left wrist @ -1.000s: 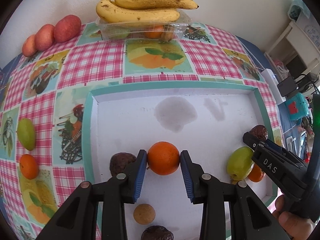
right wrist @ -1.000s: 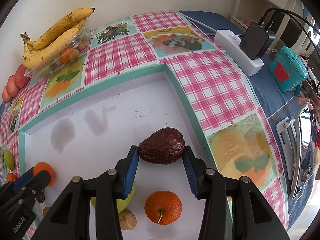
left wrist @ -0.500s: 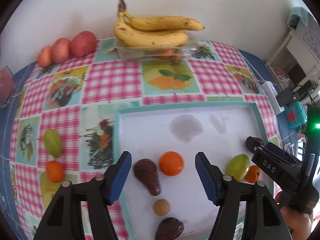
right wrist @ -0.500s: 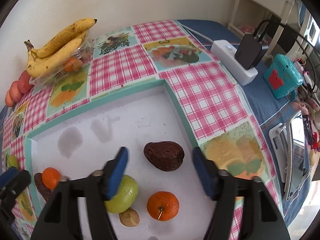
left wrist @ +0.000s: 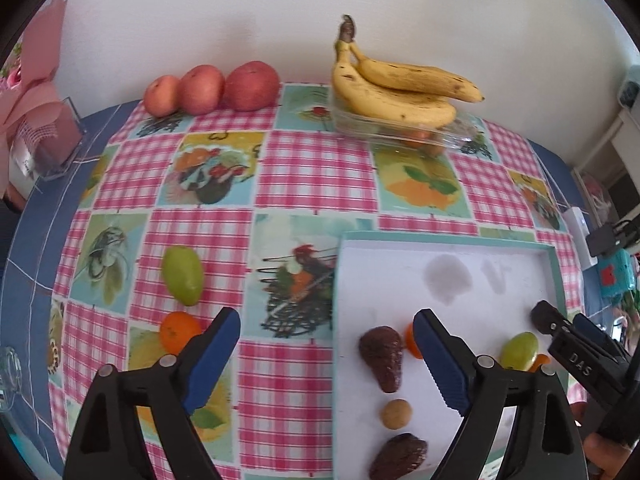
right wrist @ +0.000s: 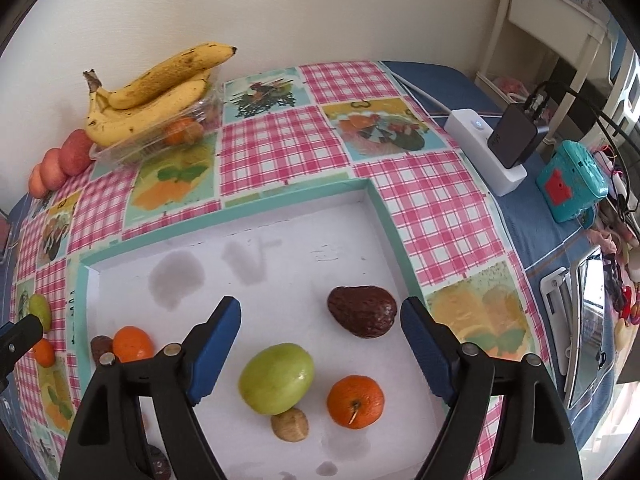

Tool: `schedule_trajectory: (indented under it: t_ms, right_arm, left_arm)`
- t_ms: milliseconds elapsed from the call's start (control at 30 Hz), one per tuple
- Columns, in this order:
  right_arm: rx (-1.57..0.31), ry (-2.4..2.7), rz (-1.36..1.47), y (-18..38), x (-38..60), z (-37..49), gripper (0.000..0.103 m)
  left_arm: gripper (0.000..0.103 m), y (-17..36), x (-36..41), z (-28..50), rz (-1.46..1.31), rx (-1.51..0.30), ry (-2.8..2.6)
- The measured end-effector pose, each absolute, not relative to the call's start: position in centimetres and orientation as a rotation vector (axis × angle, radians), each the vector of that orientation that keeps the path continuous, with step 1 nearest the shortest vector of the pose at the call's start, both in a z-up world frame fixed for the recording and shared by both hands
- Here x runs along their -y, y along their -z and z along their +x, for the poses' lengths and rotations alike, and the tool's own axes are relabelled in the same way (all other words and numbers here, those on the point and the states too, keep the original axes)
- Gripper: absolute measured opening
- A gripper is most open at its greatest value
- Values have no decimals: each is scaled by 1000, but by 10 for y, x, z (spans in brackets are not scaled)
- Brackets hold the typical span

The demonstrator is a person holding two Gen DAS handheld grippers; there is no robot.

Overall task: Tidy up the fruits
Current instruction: 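Move both open grippers back toward the fruits left on the cloth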

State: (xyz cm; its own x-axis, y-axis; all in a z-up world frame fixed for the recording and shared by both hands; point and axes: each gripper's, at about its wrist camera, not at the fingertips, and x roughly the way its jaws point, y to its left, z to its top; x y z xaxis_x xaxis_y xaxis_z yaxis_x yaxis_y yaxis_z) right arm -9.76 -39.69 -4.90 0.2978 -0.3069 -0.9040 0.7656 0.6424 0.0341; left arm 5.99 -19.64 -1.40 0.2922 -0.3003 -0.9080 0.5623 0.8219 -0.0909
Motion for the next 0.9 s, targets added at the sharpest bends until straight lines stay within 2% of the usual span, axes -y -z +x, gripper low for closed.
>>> schedule_trajectory:
  t_ms: [200, 300, 900]
  right_arm:
    - [-1053, 750, 521, 47, 389, -94, 83]
    - [-1048, 741, 525, 44, 384, -91, 83]
    - [-1055, 623, 441, 28, 330, -50, 83]
  left_arm:
    - [91, 16, 174, 73, 243, -1149, 529]
    - [102, 16, 165, 78, 260, -1142, 510]
    - [102, 2, 98, 116, 205, -1140, 421]
